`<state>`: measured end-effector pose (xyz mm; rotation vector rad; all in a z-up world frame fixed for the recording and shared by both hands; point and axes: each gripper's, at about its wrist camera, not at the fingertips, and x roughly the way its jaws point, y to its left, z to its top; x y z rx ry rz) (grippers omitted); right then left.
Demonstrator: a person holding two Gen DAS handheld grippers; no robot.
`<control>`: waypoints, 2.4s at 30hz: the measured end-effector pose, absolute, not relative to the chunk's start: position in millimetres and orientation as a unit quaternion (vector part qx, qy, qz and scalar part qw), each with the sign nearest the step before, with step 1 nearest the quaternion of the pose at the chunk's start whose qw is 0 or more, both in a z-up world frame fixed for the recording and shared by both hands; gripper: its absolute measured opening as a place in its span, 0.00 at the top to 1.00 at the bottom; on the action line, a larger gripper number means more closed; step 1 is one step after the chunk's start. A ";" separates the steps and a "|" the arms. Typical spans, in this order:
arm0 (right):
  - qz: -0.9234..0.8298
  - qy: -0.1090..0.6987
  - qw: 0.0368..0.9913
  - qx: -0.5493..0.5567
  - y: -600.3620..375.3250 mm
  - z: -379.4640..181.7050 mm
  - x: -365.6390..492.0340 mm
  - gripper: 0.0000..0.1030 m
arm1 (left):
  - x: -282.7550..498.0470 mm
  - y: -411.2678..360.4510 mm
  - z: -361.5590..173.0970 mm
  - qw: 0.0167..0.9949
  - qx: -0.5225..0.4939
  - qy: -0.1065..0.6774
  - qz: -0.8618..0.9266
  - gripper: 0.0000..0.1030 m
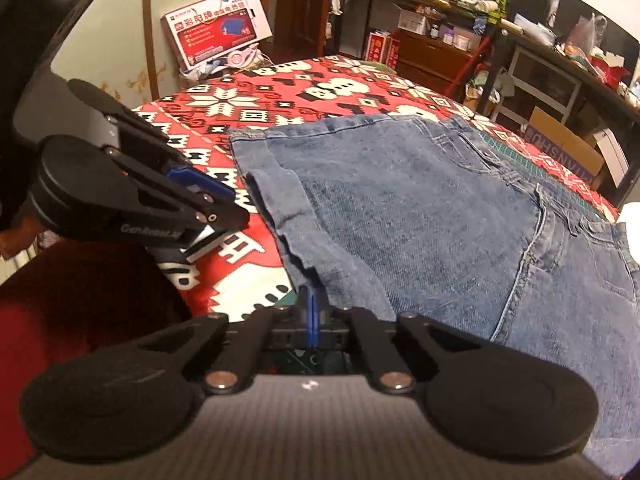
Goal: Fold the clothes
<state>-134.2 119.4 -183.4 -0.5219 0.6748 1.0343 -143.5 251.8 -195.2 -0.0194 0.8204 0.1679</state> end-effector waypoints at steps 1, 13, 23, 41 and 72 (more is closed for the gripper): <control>0.481 0.314 0.783 -0.240 118.2 -181.8 -136.6 1.00 | -144.0 251.7 -194.2 0.914 -0.009 0.397 0.081 0.84; 0.486 0.306 0.786 -0.231 99.5 -171.5 -146.0 0.95 | -144.8 252.2 -186.4 0.920 0.003 0.384 0.081 0.84; 0.453 0.241 0.799 -0.315 110.9 -176.0 -151.6 0.81 | -138.1 243.3 -187.3 0.918 0.062 0.380 0.092 0.76; 0.438 0.203 0.779 -0.400 123.6 -190.6 -163.3 0.78 | -130.0 231.5 -196.0 0.907 0.160 0.381 0.087 0.76; 0.449 0.233 0.795 -0.335 108.7 -172.7 -155.4 0.98 | -124.8 231.8 -195.1 0.906 0.212 0.361 0.065 0.96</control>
